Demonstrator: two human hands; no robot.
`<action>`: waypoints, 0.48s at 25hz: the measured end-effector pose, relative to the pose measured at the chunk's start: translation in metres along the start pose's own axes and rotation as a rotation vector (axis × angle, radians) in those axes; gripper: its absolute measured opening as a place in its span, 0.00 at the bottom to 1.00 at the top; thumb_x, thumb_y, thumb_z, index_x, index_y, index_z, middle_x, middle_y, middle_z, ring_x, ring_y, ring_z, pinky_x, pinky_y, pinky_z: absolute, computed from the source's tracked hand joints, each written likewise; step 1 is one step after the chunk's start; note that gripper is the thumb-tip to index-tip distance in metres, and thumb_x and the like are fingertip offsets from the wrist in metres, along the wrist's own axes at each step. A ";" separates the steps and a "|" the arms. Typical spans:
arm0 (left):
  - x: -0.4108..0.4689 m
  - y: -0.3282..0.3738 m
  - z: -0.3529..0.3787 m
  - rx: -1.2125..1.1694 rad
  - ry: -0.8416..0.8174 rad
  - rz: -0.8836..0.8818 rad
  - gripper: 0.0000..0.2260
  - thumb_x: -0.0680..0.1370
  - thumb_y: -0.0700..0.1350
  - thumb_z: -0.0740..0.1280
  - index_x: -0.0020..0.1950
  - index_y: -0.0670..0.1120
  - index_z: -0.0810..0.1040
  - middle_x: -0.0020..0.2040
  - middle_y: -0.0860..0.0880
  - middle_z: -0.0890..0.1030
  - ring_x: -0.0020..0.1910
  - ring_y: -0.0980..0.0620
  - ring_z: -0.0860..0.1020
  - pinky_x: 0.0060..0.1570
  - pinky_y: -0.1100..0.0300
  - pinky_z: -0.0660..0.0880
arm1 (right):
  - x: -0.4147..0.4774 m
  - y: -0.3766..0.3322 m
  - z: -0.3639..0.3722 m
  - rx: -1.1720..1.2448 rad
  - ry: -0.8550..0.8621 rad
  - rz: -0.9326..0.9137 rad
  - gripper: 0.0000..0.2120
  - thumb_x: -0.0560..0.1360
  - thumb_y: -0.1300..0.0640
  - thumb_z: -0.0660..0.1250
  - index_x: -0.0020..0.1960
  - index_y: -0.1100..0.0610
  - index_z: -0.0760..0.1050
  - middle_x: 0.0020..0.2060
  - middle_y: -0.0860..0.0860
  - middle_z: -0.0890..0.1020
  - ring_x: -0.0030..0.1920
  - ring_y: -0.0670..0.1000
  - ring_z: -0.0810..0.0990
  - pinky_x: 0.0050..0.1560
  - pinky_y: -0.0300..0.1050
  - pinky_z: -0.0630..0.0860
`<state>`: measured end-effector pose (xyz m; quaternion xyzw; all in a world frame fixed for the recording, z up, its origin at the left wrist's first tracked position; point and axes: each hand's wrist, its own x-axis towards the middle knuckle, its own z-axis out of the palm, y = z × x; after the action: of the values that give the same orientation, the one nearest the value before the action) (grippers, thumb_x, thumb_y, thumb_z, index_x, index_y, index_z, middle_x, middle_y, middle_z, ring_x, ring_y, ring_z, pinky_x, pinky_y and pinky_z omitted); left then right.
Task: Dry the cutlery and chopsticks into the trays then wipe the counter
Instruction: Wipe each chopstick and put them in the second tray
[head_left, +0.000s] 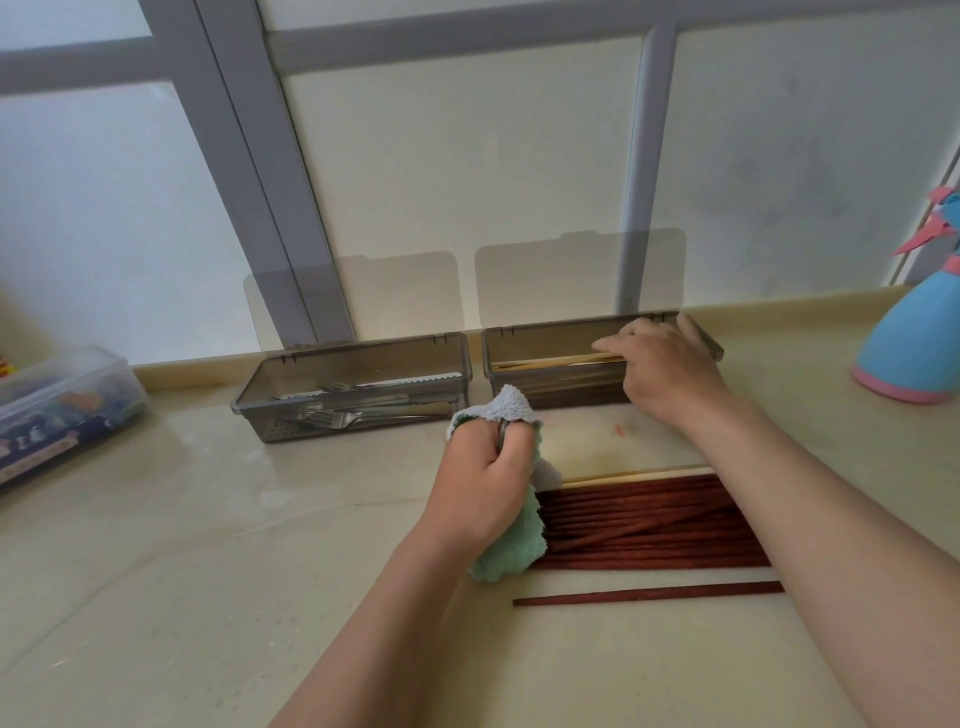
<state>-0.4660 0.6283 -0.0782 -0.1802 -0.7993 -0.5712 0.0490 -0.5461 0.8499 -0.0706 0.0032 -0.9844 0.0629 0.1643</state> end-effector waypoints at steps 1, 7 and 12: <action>0.000 0.000 0.000 -0.005 0.004 0.003 0.26 0.84 0.40 0.57 0.25 0.48 0.59 0.18 0.54 0.64 0.22 0.57 0.73 0.29 0.64 0.64 | -0.001 0.001 0.000 0.032 0.002 0.008 0.29 0.77 0.70 0.55 0.68 0.46 0.77 0.62 0.51 0.78 0.63 0.55 0.73 0.75 0.55 0.53; 0.000 -0.001 -0.002 -0.008 0.053 0.033 0.24 0.83 0.36 0.58 0.27 0.46 0.59 0.18 0.56 0.65 0.21 0.62 0.72 0.26 0.68 0.65 | -0.031 -0.003 -0.003 0.183 0.153 -0.011 0.18 0.77 0.67 0.59 0.62 0.57 0.79 0.55 0.55 0.80 0.58 0.59 0.76 0.58 0.54 0.73; 0.004 -0.012 -0.006 -0.010 0.130 -0.026 0.23 0.83 0.41 0.58 0.27 0.47 0.76 0.32 0.50 0.85 0.36 0.50 0.84 0.38 0.53 0.80 | -0.064 -0.009 -0.012 0.295 -0.355 -0.066 0.09 0.79 0.56 0.65 0.53 0.46 0.82 0.50 0.43 0.81 0.48 0.43 0.78 0.50 0.40 0.73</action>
<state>-0.4744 0.6198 -0.0861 -0.1324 -0.7939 -0.5862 0.0926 -0.4817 0.8419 -0.0787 0.0704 -0.9773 0.1993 -0.0117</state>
